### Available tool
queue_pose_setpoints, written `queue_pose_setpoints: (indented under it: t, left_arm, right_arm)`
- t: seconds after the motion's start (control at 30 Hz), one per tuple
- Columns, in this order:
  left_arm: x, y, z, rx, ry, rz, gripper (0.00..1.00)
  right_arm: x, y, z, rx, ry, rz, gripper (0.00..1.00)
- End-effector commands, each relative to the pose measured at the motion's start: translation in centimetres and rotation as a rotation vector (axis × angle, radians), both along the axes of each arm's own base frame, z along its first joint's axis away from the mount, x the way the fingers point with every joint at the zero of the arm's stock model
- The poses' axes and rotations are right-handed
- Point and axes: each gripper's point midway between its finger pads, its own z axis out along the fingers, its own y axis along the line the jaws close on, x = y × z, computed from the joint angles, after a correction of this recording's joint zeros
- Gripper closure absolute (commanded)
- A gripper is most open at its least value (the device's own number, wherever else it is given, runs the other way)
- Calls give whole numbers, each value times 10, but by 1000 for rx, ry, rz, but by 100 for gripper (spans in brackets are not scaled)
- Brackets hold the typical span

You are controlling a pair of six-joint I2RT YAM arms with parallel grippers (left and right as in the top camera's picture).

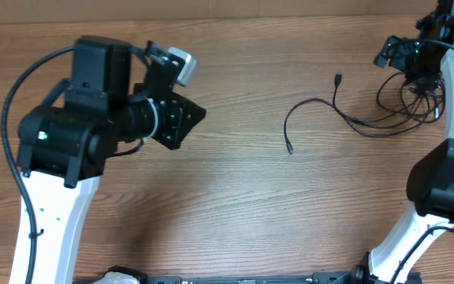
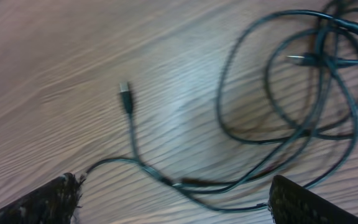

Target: Untangle cables

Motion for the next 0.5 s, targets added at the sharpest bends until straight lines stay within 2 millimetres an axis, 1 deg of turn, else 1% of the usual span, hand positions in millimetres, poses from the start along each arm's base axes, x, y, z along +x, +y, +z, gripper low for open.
queue_pose_setpoints:
  t: [0.0,0.1,0.23,0.43,0.47]
  left_arm:
    - [6,1,-4,40,-7,66,78]
    - [11,5,-5,49,-7,106,76]
    - [15,6,-7,60,-8,115,75]
    - [20,4,-15,68,15,114,75]
    - [21,4,-16,69,18,114,75]
  right_arm:
    - [-5,-28,-29,-16,65,-67,4]
    - [-8,-41,-50,-2,106,-110,4]
    - [-9,-46,-75,13,154,-120,5]
    - [-12,-46,-117,33,232,-120,18]
    - [-12,-45,-123,37,246,-125,19]
